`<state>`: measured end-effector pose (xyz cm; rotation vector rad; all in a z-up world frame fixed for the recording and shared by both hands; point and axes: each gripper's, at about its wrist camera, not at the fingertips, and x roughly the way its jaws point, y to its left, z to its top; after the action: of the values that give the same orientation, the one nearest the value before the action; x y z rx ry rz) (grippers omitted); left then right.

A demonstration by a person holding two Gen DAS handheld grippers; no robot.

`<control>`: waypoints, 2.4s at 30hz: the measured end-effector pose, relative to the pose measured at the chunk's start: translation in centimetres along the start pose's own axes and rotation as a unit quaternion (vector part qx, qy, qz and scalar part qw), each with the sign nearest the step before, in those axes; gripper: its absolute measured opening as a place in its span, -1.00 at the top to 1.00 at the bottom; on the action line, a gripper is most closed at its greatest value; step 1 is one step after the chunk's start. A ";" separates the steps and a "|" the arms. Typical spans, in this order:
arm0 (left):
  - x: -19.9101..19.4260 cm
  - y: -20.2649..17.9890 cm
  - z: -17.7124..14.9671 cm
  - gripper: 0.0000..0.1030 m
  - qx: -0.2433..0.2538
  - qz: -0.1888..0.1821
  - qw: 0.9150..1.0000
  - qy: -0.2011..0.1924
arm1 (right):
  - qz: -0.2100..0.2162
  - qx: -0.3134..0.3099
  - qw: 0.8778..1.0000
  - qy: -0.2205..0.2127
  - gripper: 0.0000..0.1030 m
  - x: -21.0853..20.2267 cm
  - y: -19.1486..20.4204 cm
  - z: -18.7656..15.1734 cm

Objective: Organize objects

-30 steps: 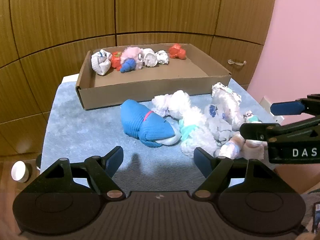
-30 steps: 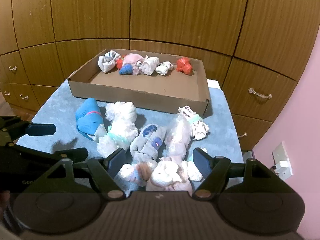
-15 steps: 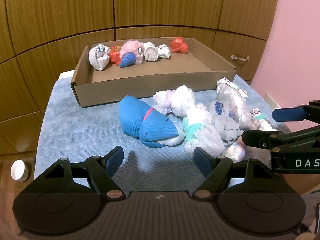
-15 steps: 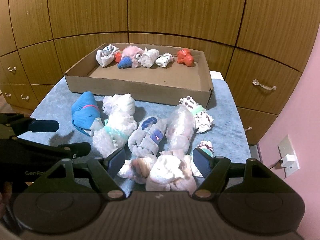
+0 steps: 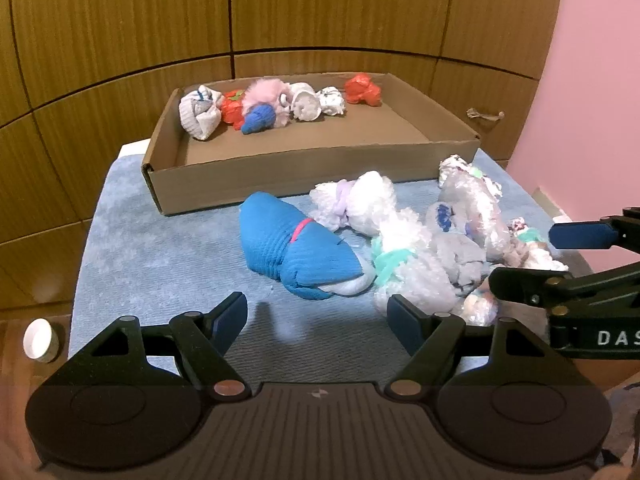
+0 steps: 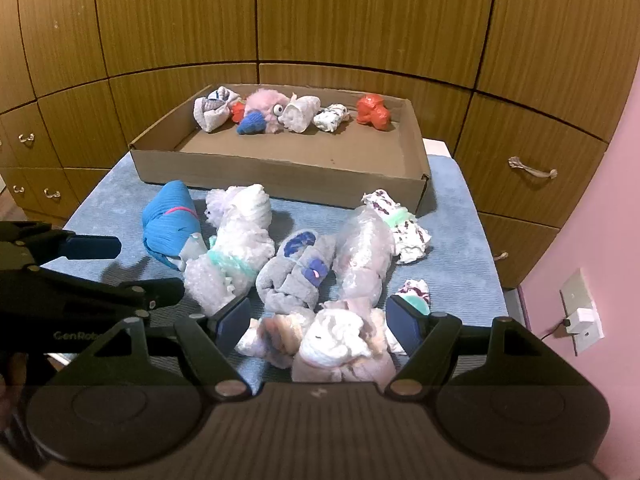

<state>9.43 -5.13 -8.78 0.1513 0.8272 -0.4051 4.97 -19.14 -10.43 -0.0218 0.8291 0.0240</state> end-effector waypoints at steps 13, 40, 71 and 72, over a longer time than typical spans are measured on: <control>0.2 -0.1 0.2 -0.58 -0.002 0.028 1.000 -0.002 | 0.004 0.001 1.000 -0.012 -0.38 -0.3 0.6 -0.1; 1.2 2.2 0.1 -0.59 -0.018 0.004 0.999 -0.028 | 0.024 0.058 0.995 -0.075 -0.27 -2.3 -4.7 -3.6; 5.1 2.5 4.5 -0.77 -0.021 0.005 1.000 0.003 | 0.062 0.088 0.993 0.044 -0.01 3.0 -8.3 -0.8; 5.0 2.6 4.6 -0.71 -0.016 0.009 1.000 0.002 | 0.068 0.093 0.992 0.047 -0.01 3.2 -8.5 -0.7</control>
<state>16.61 -5.51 -9.46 0.1297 0.8362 -0.3736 6.83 -27.60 -13.17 0.2105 0.9224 0.0737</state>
